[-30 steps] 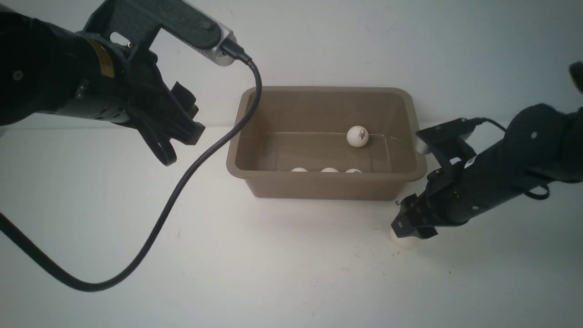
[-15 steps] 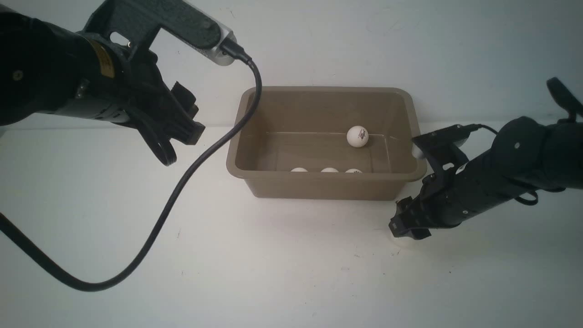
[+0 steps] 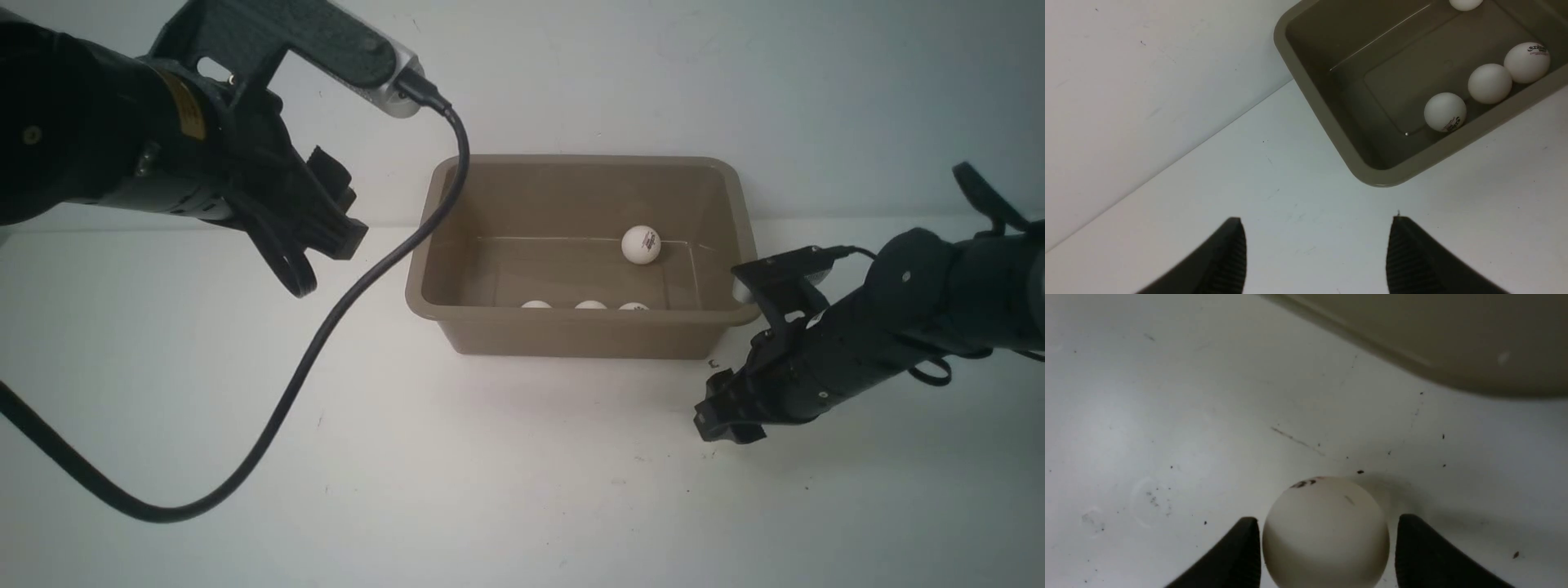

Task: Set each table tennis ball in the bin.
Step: Use the right arm to clamp the table tennis ball closest to it, then use the right arm to put the table tennis ball into the box, then use the right arm to clamp the table tennis ball closest to it

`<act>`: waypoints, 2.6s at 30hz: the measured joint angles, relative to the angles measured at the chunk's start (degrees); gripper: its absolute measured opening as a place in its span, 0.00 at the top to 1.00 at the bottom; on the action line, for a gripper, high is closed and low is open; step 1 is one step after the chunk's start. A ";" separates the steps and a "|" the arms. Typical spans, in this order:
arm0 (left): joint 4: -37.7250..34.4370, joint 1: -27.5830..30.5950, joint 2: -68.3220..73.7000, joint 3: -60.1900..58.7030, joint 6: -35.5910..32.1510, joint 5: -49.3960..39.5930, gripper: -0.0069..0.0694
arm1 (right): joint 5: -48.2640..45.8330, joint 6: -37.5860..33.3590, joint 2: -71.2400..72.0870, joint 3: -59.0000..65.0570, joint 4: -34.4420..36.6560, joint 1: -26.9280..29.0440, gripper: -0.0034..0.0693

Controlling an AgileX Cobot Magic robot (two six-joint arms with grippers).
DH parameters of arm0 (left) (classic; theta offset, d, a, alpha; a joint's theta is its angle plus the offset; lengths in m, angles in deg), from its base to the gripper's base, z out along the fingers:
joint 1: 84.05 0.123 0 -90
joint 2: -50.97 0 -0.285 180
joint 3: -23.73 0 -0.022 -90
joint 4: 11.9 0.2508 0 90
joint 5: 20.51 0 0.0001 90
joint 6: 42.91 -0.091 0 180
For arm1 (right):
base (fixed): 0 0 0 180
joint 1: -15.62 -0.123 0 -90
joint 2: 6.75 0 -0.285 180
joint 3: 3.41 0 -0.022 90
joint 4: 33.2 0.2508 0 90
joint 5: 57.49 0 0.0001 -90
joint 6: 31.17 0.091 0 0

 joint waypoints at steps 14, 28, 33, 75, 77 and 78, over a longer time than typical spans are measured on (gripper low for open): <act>0.00 0.00 0.00 0.00 0.00 0.00 0.37 | -3.16 -2.91 0.65 0.00 -0.49 0.00 0.46; 0.00 0.00 0.00 0.00 0.00 1.09 0.37 | -1.69 -19.22 17.13 -7.02 7.80 0.00 0.46; -0.05 0.00 0.00 0.00 0.00 1.52 0.37 | -0.72 -20.85 8.86 -16.92 8.74 0.00 0.46; -0.05 0.00 0.00 0.00 0.07 2.80 0.37 | -1.06 -16.29 -15.60 -39.47 6.56 15.91 0.22; -0.05 0.00 0.00 0.00 0.07 2.73 0.37 | -1.00 -16.03 -16.39 -39.47 6.56 15.91 0.22; -0.05 0.00 0.00 0.00 0.07 2.43 0.37 | -0.94 -15.50 -17.37 -39.47 6.56 15.91 0.22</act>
